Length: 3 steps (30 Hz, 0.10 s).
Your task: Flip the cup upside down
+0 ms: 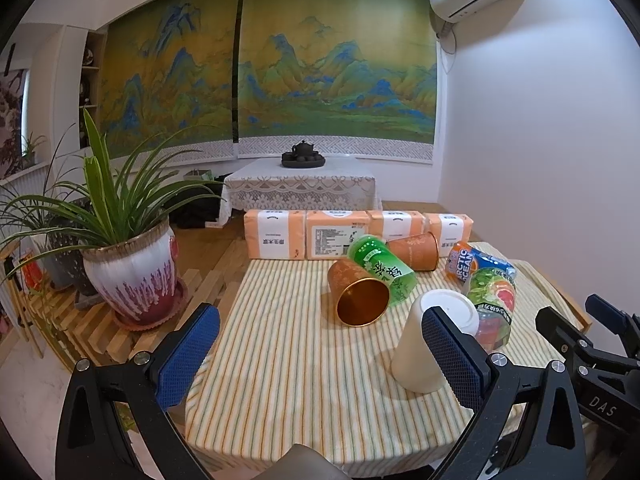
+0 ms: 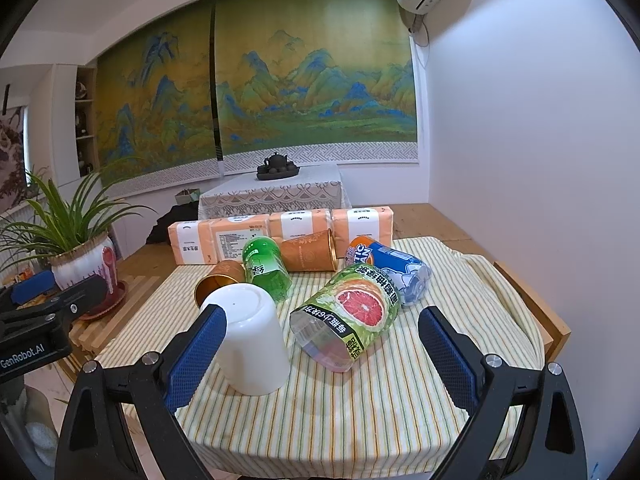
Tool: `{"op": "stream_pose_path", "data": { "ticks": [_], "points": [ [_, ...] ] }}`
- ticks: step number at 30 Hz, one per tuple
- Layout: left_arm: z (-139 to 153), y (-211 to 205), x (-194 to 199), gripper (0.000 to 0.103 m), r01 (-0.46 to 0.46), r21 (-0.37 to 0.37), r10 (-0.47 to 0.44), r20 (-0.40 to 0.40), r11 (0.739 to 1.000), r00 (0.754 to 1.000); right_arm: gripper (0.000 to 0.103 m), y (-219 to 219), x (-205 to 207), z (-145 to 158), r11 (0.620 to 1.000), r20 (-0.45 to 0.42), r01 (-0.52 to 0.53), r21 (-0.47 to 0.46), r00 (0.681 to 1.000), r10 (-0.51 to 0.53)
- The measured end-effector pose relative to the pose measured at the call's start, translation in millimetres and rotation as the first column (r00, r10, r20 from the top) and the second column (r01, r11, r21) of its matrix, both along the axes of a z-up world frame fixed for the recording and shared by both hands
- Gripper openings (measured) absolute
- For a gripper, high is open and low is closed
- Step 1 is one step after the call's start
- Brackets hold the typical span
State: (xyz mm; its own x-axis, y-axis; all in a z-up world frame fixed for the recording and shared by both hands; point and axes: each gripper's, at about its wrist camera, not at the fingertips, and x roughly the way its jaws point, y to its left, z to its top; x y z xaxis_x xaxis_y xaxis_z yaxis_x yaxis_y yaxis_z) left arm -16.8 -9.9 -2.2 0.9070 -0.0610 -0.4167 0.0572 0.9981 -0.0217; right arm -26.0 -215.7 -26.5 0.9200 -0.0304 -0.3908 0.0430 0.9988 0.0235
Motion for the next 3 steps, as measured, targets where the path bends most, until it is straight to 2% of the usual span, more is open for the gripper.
{"op": "stream_pose_path", "data": {
  "ticks": [3],
  "points": [
    [-0.6, -0.5, -1.8, 0.102, -0.007, 0.017, 0.007, 0.017, 1.0, 1.0, 0.095, 0.1, 0.4, -0.9, 1.0, -0.005, -0.001, 0.001, 1.0, 0.001]
  ]
}}
